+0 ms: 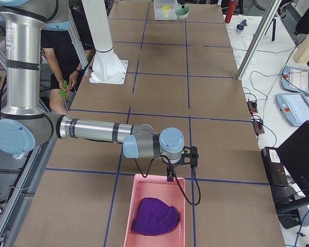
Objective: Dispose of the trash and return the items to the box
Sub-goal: 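Carry the pale green bowl to the clear bin and release it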
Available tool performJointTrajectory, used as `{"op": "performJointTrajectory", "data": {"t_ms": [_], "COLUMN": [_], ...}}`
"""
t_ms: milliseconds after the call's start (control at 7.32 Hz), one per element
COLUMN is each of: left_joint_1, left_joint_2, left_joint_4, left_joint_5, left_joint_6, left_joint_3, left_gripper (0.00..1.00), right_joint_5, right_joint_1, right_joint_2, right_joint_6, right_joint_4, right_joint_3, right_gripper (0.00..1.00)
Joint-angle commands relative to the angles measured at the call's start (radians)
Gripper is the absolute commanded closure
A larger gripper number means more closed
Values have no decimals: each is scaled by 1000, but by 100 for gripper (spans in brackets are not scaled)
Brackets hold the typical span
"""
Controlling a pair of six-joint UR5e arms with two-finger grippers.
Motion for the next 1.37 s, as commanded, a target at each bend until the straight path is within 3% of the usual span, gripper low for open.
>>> {"op": "performJointTrajectory", "data": {"t_ms": [0,410,547,820,1230], "left_joint_1": [-172,-401,-429,-431,-427], "left_joint_2": [51,113,152,249,246], "left_joint_4": [5,-1,-29,-182,-310], "left_joint_5": [72,175,221,221,215], "left_joint_6": [296,566,595,594,545], "left_joint_3": [113,262,294,368,501], "left_gripper": [100,100,100,100,100], "right_joint_5": [-3,-6,-6,-6,-6], "right_joint_1": [3,3,3,0,0], "right_joint_2": [0,-6,-11,-6,-6], "right_joint_6": [-2,11,11,11,11], "right_joint_4": [6,3,0,0,3], "right_joint_3": [6,30,29,30,35], "right_gripper": [0,0,0,0,0]}}
